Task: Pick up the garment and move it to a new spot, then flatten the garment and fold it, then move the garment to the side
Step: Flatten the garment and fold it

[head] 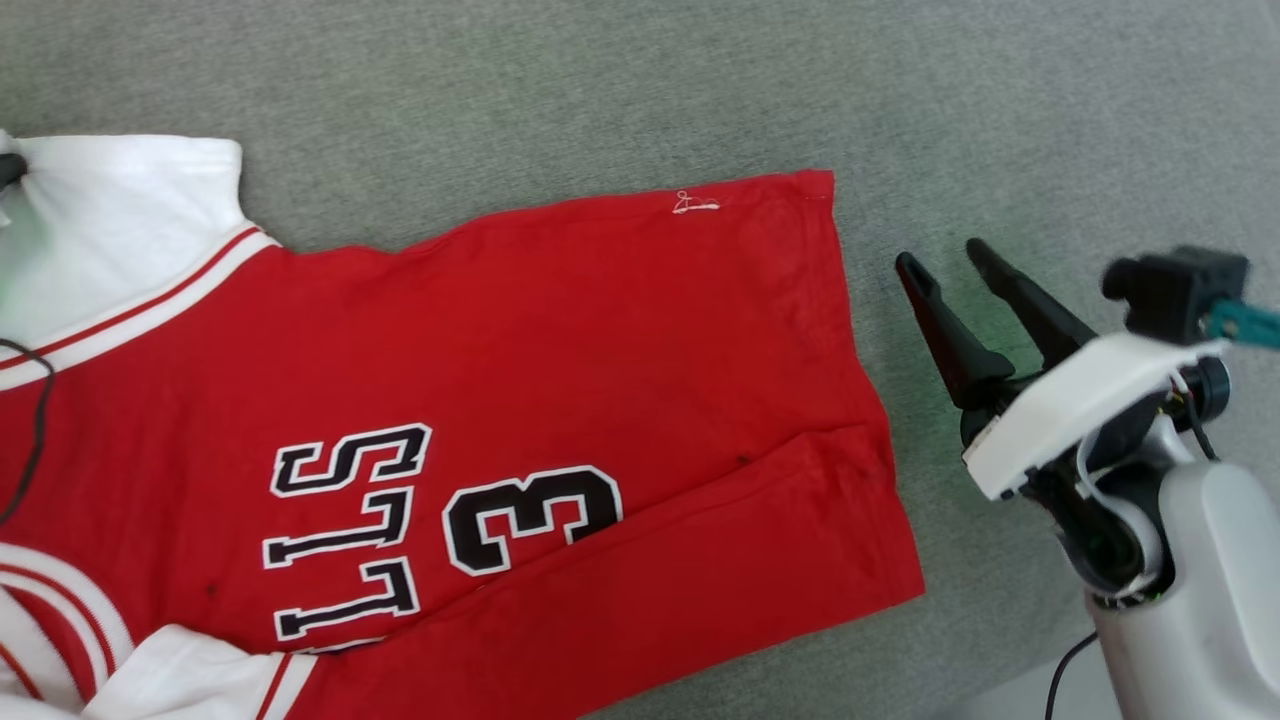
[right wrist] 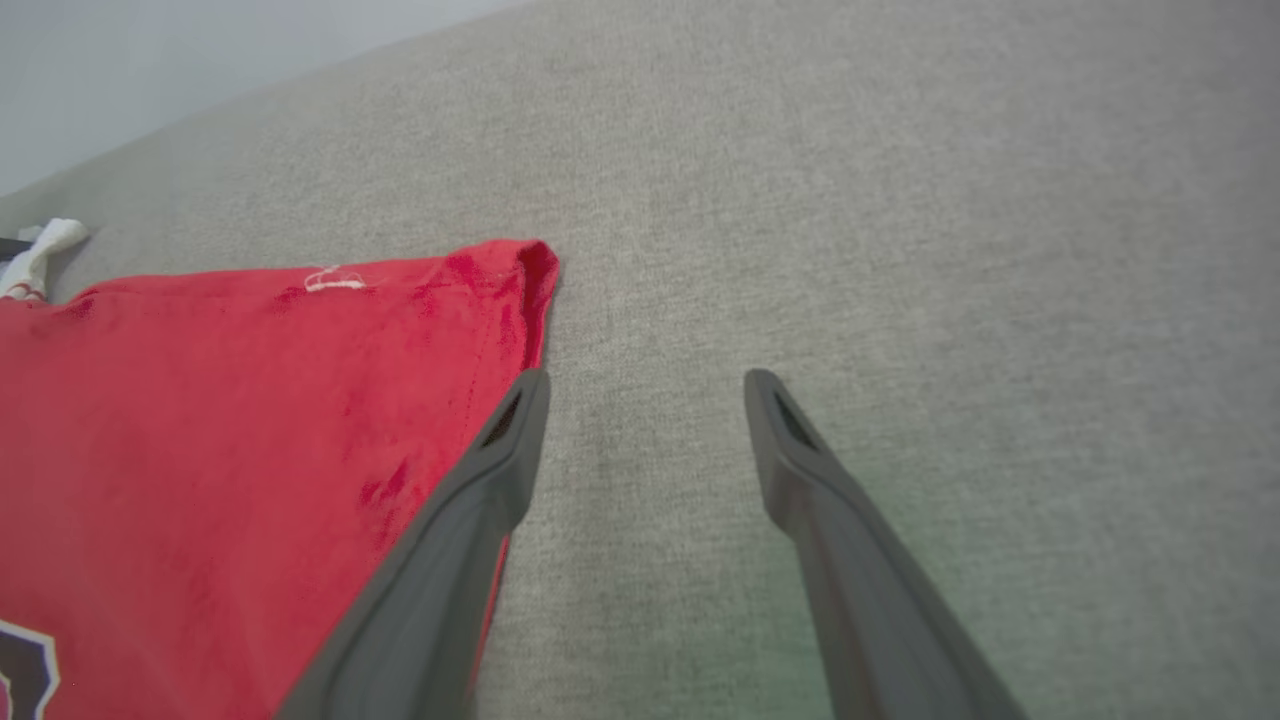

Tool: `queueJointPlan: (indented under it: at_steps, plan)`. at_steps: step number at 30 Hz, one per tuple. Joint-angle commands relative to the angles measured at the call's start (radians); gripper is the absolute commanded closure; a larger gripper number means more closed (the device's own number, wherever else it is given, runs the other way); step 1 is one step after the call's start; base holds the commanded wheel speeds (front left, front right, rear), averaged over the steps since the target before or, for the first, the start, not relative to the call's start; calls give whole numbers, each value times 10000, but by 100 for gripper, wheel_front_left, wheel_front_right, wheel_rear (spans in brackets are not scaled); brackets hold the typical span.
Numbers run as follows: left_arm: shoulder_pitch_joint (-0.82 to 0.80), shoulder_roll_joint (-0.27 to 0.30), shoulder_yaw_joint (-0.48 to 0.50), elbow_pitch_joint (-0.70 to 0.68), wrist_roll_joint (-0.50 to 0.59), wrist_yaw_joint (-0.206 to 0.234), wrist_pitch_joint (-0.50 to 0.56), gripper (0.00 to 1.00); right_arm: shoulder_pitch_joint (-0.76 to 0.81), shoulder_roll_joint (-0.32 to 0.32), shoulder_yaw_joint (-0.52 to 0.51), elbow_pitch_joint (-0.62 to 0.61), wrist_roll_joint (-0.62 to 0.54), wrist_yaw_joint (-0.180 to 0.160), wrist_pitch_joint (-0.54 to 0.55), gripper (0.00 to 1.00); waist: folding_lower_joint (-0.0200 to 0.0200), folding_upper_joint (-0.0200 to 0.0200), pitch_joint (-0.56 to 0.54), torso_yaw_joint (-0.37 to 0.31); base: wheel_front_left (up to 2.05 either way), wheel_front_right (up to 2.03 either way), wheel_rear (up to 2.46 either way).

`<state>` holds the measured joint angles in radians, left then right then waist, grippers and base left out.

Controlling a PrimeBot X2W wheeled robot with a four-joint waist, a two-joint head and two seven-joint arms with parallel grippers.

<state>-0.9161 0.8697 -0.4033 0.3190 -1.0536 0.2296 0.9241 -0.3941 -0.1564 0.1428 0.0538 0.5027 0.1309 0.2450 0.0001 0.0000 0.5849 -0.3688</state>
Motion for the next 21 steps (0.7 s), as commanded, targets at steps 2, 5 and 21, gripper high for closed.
queueJointPlan:
  at_steps: [2, 5, 21]
  plan:
    - [584, -613, -534, 183, -5, -150, 87, 100, -579, -215, 120, 240, 376, -4, 873, 0, -1, 0, -110, 288, 0, 0, 0]
    - [144, -670, -608, -1, 267, -447, -249, 100, -1217, -462, 174, 533, 841, -4, 2209, 0, -1, 0, -164, 688, 0, 0, 0]
    - [-1195, -1597, -747, -766, 660, -1751, -1660, 100, -3245, -1001, -135, 2152, 541, -4, 6529, 0, -1, 0, 88, 2646, 0, 0, 0]
